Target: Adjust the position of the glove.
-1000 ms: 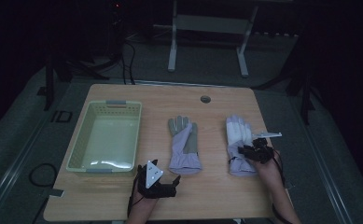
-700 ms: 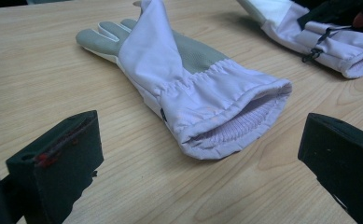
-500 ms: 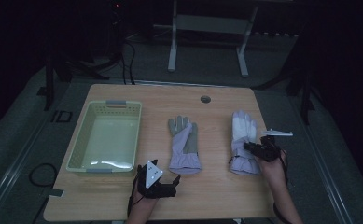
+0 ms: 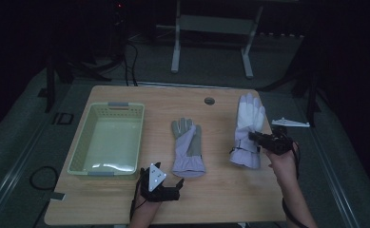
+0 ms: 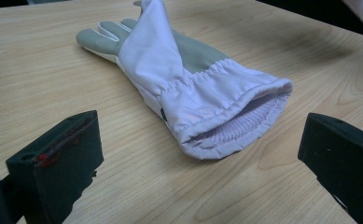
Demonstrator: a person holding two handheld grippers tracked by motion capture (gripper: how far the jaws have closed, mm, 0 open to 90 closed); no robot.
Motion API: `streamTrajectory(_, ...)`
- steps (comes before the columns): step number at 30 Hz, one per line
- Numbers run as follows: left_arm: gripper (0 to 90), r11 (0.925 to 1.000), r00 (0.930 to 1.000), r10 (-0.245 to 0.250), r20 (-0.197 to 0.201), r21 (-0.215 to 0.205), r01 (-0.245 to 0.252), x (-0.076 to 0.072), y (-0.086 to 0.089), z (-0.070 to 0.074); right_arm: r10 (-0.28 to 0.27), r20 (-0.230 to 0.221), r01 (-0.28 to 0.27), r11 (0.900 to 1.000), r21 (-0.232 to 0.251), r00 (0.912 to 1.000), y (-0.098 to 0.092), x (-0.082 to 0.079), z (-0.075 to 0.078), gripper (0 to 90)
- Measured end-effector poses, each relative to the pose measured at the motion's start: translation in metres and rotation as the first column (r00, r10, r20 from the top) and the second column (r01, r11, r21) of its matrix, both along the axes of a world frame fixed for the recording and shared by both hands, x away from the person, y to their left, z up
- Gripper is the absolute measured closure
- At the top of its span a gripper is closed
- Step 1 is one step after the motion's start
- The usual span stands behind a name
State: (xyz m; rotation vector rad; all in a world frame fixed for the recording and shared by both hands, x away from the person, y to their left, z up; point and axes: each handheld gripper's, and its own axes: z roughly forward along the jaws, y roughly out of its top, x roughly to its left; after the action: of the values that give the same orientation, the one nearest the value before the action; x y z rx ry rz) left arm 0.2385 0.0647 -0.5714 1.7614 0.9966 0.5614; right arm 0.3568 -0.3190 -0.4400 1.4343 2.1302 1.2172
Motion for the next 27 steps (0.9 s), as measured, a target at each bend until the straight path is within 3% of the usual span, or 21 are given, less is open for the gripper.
streamTrajectory(7, 0.0, 1.0, 1.0, -0.002, 0.005, -0.002, 0.002, 0.0, 0.0, 0.0, 0.056, 0.042, -0.057, 0.998, 0.02, 0.9976, 0.025, -0.005, 0.02, 80.1)
streamTrajectory(15, 0.0, 1.0, 0.9999, -0.001, 0.01, 0.009, 0.0, -0.001, 0.0, 0.0, 0.084, 0.037, -0.084, 0.996, 0.002, 0.9957, 0.059, -0.007, 0.031, 80.1)
streamTrajectory(16, 0.0, 1.0, 0.9999, -0.003, 0.012, 0.0, 0.003, -0.001, 0.0, 0.0, 0.09, 0.035, -0.09, 0.996, -0.005, 0.9953, 0.072, -0.007, 0.034, 80.1)
streamTrajectory(27, 0.0, 0.9997, 0.9995, -0.021, 0.022, 0.007, 0.021, -0.002, 0.0, 0.0, 0.162, 0.022, -0.162, 0.987, 0.007, 0.9865, 0.132, -0.009, 0.043, 80.1)
